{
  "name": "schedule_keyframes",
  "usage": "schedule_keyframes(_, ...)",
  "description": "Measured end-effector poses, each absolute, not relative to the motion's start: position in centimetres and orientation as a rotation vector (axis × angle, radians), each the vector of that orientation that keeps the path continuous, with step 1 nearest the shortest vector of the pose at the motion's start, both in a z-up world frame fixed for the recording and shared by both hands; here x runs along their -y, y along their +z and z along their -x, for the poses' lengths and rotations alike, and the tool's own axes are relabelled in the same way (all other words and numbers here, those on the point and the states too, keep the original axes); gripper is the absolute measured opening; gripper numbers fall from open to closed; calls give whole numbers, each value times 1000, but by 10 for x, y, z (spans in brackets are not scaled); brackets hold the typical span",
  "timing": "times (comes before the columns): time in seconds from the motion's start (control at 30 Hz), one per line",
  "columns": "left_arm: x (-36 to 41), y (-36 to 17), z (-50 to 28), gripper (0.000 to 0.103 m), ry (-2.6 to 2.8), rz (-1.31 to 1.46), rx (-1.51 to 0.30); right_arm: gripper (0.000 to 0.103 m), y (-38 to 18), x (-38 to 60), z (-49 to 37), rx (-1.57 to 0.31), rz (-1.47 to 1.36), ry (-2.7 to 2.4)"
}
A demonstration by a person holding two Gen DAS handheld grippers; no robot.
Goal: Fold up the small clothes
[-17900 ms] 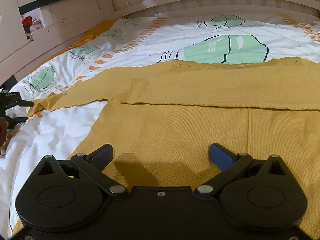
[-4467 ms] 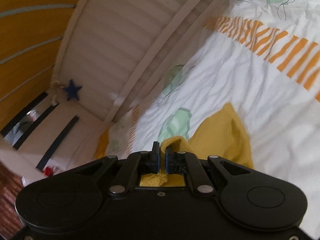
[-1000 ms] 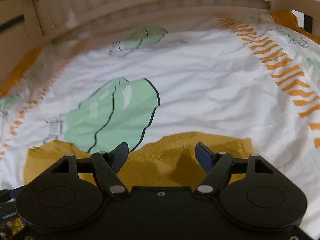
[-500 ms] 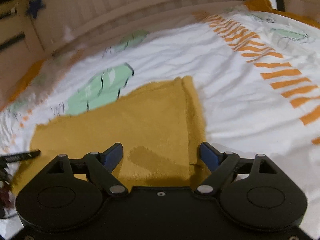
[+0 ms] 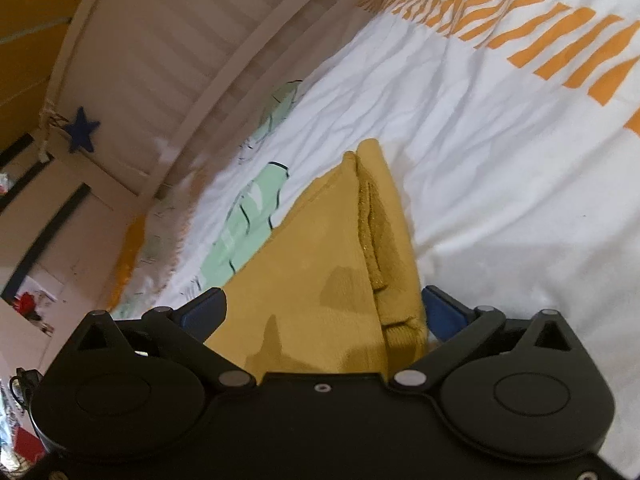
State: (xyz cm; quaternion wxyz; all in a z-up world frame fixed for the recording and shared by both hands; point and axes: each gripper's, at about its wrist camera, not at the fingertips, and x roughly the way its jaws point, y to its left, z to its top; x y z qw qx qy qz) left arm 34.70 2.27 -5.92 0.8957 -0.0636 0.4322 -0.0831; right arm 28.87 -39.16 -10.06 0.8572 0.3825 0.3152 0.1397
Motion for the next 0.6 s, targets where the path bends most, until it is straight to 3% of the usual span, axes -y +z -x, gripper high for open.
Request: schedule_keyframes(0.6, 85, -71, -402, 55, -171, 87, -916, 103, -109, 397, -284, -588, -785, 392)
